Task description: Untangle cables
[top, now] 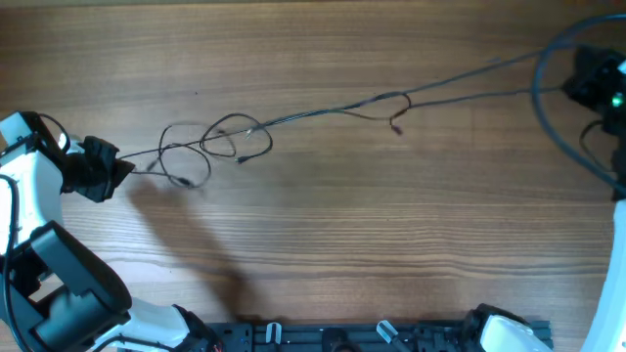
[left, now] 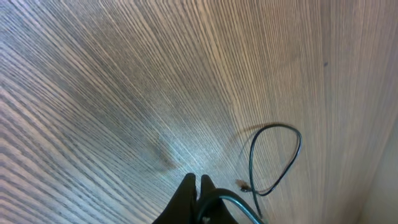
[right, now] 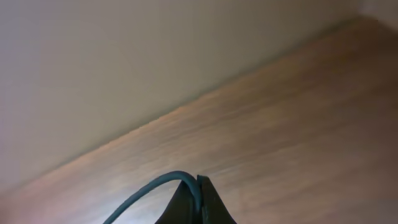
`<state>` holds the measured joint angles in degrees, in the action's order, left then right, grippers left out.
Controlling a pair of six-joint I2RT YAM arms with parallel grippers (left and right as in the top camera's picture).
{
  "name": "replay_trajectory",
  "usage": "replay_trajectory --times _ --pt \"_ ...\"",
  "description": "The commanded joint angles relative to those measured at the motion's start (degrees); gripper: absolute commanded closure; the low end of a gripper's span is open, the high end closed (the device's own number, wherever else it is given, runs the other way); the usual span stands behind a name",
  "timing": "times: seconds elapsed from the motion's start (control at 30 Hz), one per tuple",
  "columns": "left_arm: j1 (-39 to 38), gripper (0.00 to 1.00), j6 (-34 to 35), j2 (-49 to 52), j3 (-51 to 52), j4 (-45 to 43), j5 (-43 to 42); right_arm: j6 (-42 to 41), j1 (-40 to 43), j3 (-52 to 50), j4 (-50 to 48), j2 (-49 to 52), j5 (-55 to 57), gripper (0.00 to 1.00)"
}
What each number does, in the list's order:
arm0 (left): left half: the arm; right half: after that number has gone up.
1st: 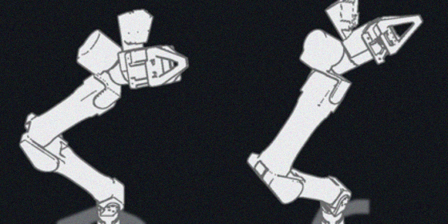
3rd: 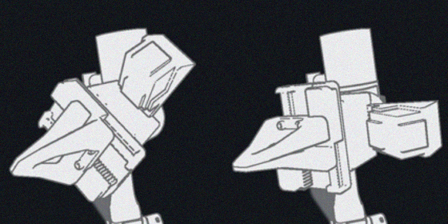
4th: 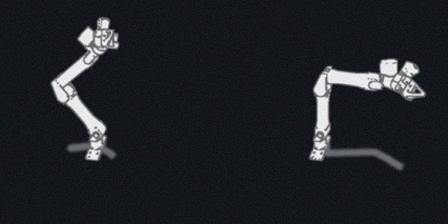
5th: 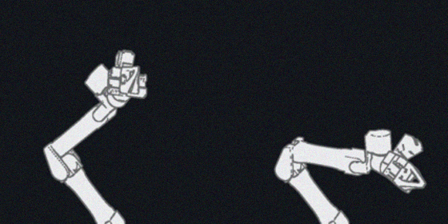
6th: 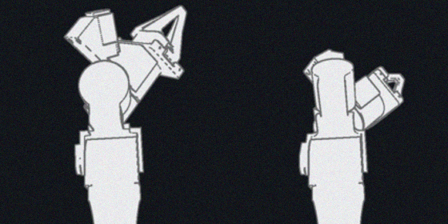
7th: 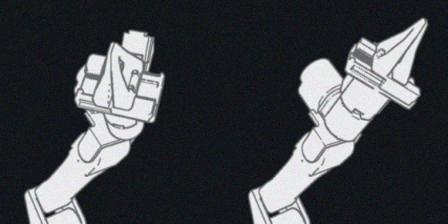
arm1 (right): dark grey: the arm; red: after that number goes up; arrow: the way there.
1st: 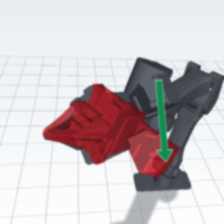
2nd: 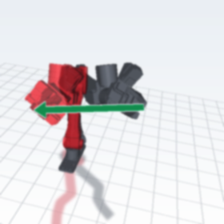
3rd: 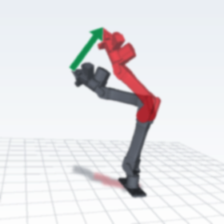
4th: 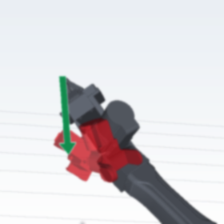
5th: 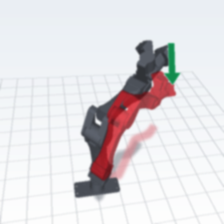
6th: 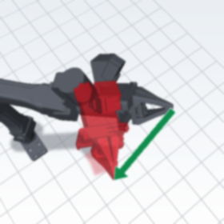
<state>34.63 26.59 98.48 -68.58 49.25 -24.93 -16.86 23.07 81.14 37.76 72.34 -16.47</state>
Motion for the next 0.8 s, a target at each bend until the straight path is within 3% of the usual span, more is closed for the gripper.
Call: replay_trajectory --times 0.0,0.27,0.43,0.53,0.6,0.67,0.77 --pt "1.3 0.96 -0.9 0.3 0.1 -0.6 4.7 -6.9 6.7 0.8 1.2 -0.2 11.8 0.96" --pt "1.3 0.96 -0.9 0.3 0.1 -0.8 5.8 -15.7 23.8 0.8 2.7 -0.2 11.9 0.96" --pt "1.3 0.96 -0.9 0.3 0.1 -0.8 6.0 -23.0 32.8 0.8 -1.4 0.5 -5.0 0.96" --pt "1.3 0.96 -0.9 0.3 0.1 -0.8 5.9 -29.3 33.1 0.8 -16.0 2.6 -28.8 0.96" --pt "1.3 0.96 -0.9 0.3 0.1 -0.8 5.9 -37.5 33.2 0.8 -35.4 5.2 -44.3 0.96" --pt "1.3 0.96 -0.9 0.3 0.1 -0.7 5.9 -38.7 33.2 0.8 -48.9 7.8 -51.8 0.96" --pt "1.2 0.96 -0.9 0.3 0.1 -0.6 5.9 -33.5 33.2 0.8 -56.4 11.7 -55.6 0.96"
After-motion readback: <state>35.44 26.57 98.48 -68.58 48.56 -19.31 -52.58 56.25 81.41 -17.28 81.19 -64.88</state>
